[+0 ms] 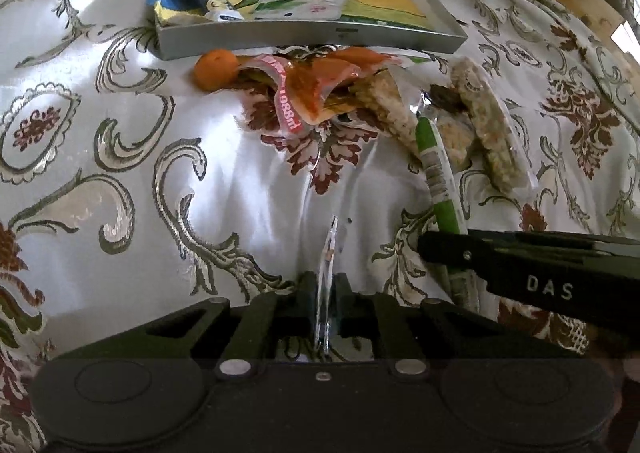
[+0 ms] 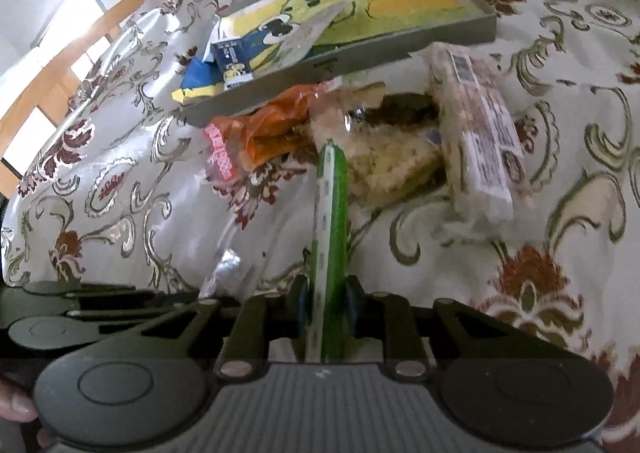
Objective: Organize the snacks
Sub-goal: 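Close left tool on the foil packet while right tool grasps the green sausage, then carry foil packet and green sausage into the grey tray and open both tools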
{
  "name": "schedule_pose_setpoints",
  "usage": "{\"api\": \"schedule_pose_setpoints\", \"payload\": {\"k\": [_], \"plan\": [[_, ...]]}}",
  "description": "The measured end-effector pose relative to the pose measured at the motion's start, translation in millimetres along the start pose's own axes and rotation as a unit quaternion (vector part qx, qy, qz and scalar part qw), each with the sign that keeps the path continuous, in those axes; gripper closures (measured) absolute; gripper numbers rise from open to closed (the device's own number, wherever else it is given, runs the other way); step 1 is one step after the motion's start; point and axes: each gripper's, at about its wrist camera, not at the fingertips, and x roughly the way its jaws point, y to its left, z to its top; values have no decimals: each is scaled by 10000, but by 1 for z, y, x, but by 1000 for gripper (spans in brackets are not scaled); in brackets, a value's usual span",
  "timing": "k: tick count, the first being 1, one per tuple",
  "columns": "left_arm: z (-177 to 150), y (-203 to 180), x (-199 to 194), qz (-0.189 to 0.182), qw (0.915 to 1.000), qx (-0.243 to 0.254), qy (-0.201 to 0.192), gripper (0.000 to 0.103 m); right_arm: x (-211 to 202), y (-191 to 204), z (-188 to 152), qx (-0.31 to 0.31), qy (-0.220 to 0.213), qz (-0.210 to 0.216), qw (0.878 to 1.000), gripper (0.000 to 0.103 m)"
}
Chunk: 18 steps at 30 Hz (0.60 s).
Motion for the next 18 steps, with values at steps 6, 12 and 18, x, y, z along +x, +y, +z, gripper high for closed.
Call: {"api": "schedule_pose_setpoints", "payload": {"k": [6, 12, 18], "plan": [[1, 4, 1, -78, 9997, -228, 30, 93, 1, 1, -1, -17, 28, -30, 10000, 84], [0, -4, -3, 24, 10000, -37, -79, 96, -3, 3, -1, 30, -8, 43, 10000, 84], [3, -4, -13, 0, 9995, -64, -315, 96, -11, 7, 0, 20, -153, 213, 9997, 84]]}}
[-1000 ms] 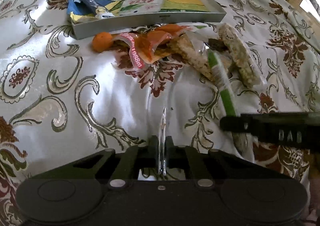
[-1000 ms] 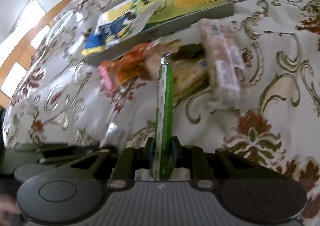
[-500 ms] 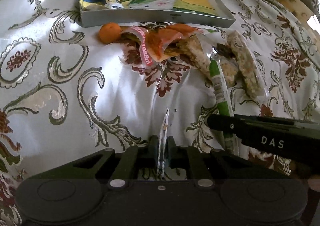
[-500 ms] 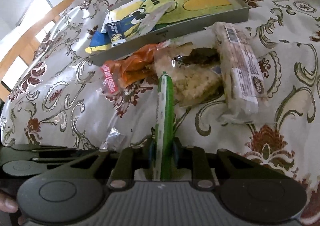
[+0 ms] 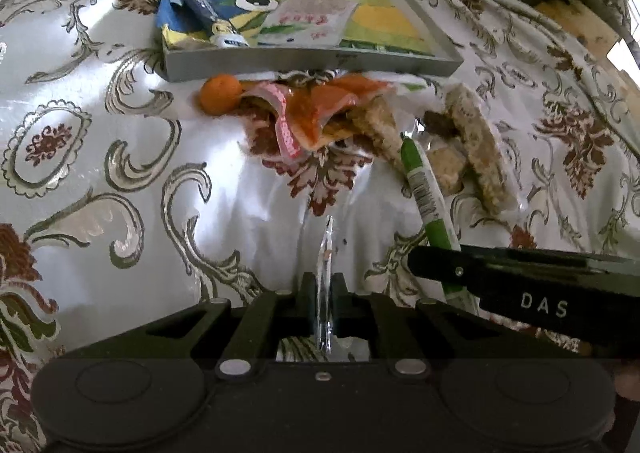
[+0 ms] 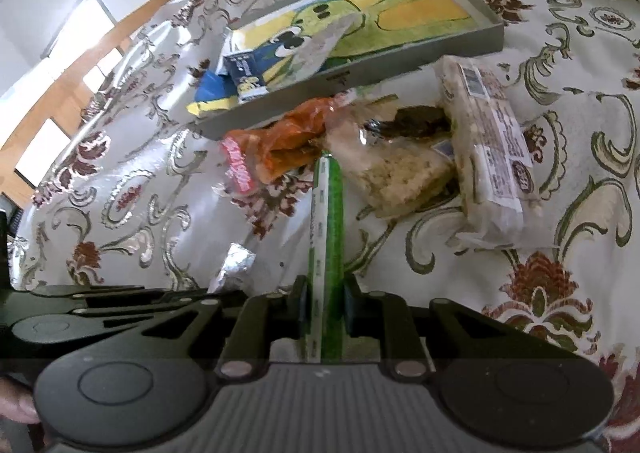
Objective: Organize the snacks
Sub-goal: 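Carry foil packet and green sausage into the grey tray and open both tools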
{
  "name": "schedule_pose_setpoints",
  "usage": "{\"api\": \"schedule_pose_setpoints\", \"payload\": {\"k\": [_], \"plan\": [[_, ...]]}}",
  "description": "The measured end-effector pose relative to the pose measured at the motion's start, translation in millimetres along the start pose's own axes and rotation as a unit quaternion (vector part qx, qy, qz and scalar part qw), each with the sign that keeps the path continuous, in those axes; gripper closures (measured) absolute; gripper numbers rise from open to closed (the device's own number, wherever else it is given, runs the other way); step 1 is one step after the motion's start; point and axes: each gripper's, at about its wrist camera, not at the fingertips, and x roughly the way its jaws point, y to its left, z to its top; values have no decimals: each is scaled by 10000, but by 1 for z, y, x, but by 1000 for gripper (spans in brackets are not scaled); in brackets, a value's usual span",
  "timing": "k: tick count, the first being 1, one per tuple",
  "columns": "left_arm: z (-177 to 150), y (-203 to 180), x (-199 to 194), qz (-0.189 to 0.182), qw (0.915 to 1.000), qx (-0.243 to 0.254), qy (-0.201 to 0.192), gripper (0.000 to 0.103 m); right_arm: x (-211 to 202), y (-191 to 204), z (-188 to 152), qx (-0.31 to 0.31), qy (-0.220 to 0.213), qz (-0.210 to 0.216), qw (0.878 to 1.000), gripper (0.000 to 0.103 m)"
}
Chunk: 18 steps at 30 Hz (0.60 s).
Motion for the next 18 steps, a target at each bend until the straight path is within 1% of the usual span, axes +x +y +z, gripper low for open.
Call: {"api": "schedule_pose_setpoints", "payload": {"k": [8, 14, 18], "plan": [[4, 2, -12, -66, 9990, -167, -410, 96, -6, 1, 3, 61, -226, 222, 9995, 84], [8, 4, -20, -20, 9972, -291, -693, 96, -12, 1, 6, 109, -448, 401, 9981, 84], [17, 8, -26, -7, 9957, -383, -846, 96, -17, -2, 13, 187, -629, 512, 9965, 84]]}}
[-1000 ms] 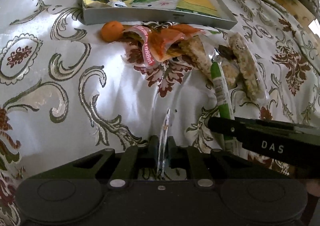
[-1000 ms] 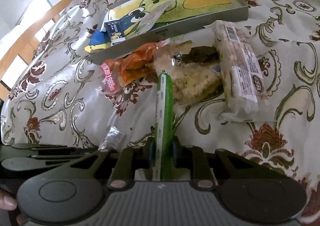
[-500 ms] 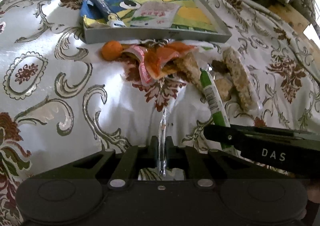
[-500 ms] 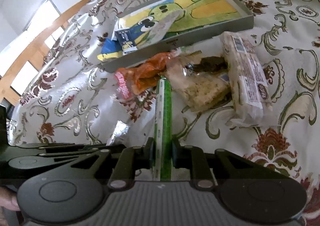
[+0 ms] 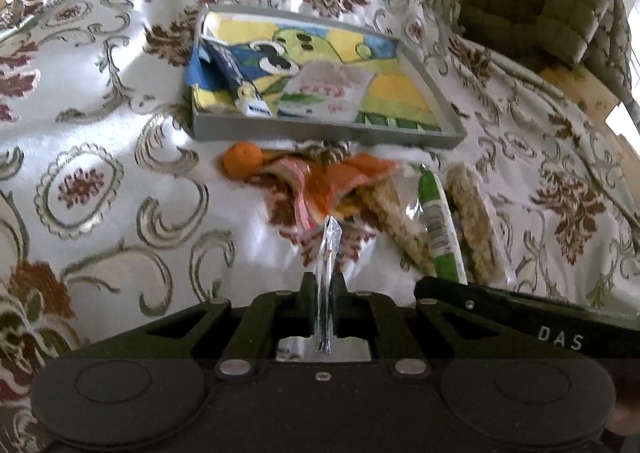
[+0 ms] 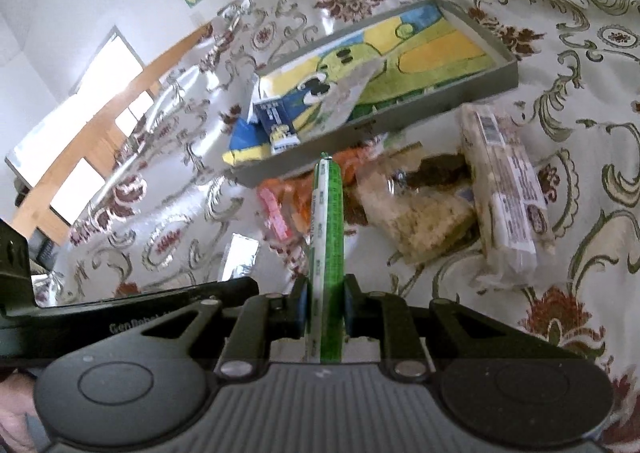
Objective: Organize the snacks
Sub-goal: 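Carry foil packet and green sausage into the grey tray and open both tools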
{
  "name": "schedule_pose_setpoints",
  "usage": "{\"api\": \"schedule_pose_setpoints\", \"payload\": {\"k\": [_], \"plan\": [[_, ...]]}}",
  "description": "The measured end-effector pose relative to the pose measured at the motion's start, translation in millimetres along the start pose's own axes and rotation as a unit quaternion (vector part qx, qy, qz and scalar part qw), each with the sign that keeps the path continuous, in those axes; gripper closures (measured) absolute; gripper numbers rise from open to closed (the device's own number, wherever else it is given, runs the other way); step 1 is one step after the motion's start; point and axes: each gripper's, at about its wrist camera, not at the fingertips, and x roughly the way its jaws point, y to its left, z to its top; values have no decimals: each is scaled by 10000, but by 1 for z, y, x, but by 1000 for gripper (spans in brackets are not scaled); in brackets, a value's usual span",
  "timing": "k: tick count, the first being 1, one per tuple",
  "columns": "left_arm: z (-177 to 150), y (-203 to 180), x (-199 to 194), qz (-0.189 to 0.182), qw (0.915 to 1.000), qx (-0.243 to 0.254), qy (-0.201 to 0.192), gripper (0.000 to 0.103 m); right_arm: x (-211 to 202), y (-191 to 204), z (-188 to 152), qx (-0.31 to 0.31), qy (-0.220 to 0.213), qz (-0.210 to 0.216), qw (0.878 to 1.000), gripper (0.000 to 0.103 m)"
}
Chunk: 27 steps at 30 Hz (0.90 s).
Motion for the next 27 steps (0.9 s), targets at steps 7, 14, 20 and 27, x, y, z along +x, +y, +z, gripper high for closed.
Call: {"api": "schedule_pose_setpoints", "payload": {"k": [7, 14, 20, 27], "plan": [[40, 0, 0, -23, 9994, -94, -344, 96, -1, -9, 20, 287, -313, 69, 9991, 84], [93, -1, 19, -84, 9979, 84, -630, 96, 17, -17, 52, 521, -537, 151, 9971, 83], [140, 14, 53, -82, 9955, 66, -942, 96, 56, -16, 101, 627, -769, 240, 9948, 83], [164, 42, 85, 41, 9919, -57, -1271, 96, 109, -12, 151, 693, -960, 197, 9928, 83]]}}
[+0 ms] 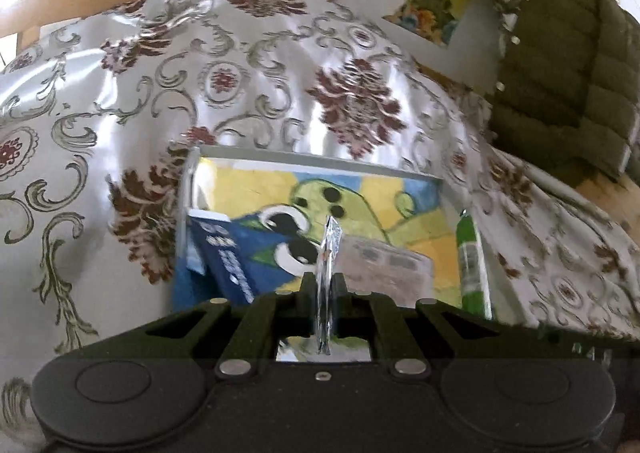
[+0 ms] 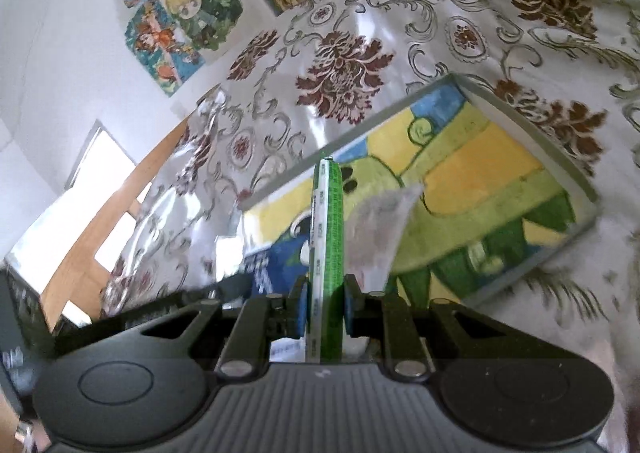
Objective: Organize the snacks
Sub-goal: 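Carry foil packet and green sausage into the grey tray and open both tools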
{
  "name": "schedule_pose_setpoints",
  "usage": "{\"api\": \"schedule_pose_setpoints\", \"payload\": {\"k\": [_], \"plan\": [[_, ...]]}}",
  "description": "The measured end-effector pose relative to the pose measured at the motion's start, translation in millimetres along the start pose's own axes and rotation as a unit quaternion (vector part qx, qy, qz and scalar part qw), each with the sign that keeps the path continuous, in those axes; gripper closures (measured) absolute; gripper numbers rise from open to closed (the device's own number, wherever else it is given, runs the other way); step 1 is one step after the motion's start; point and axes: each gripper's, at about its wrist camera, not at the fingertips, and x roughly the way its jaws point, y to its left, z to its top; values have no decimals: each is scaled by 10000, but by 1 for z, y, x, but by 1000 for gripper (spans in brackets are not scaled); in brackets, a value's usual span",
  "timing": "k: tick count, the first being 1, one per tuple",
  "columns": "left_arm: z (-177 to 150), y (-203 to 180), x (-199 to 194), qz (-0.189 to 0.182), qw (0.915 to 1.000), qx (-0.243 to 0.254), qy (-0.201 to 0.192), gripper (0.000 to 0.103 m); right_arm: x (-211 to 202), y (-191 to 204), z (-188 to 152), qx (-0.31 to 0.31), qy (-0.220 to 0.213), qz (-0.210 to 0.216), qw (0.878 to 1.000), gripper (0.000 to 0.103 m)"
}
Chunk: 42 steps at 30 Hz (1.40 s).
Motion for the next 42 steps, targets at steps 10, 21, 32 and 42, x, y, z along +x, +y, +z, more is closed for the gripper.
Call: {"api": "schedule_pose_setpoints", "payload": {"k": [10, 21, 32, 42], "plan": [[2, 41, 36, 148, 9974, -623, 320, 96, 65, 4, -5, -35, 392, -213, 9990, 83], [-8, 43, 44, 126, 9965, -602, 568, 95, 69, 13, -23, -633, 464, -481, 9958, 79], [-1, 36, 31, 364, 9953, -708, 552, 60, 39, 35, -14, -1361, 80, -963, 9860, 38], [4, 13, -17, 739, 9955, -590, 25, 6, -30, 35, 0, -1230, -504, -1290, 9827, 6]]}}
